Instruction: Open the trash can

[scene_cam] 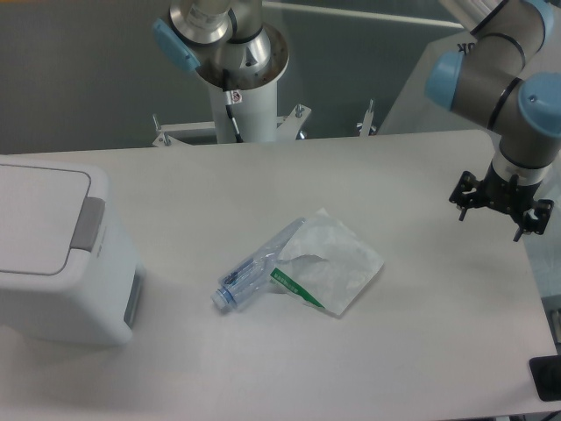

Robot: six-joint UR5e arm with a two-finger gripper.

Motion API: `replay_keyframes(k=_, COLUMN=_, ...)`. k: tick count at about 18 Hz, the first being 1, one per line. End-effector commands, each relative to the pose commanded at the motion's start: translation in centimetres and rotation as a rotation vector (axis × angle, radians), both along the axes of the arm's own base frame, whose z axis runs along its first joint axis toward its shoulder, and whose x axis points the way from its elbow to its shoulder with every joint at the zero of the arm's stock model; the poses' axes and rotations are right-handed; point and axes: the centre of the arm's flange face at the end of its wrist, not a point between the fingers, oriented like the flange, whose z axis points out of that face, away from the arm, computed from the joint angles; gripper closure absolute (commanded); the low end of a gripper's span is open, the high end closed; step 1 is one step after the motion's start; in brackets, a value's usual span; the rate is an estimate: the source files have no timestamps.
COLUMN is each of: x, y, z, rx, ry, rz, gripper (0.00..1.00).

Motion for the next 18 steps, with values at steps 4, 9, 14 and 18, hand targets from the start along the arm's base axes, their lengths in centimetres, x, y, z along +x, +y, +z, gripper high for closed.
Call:
replay_keyframes(k=4, x=0.1, y=0.2, z=0.2, rx=0.004, ry=0.002, rz=-0.002, gripper=0.00)
replay_keyframes(k=9, x=0.9, y=1.2, z=-0.1, rx=0.013, ry=-0.010, rz=-0.008, gripper=0.00)
replay_keyframes(k=14, x=3.9, y=0.8, z=0.3, rx=0.058, ry=-0.043, rz=0.043, gripper=0.00)
replay_keyframes(k=18, x=5.2, y=1.2, z=0.8, rx=0.089, ry=-0.064, rz=0.100, gripper=0.00)
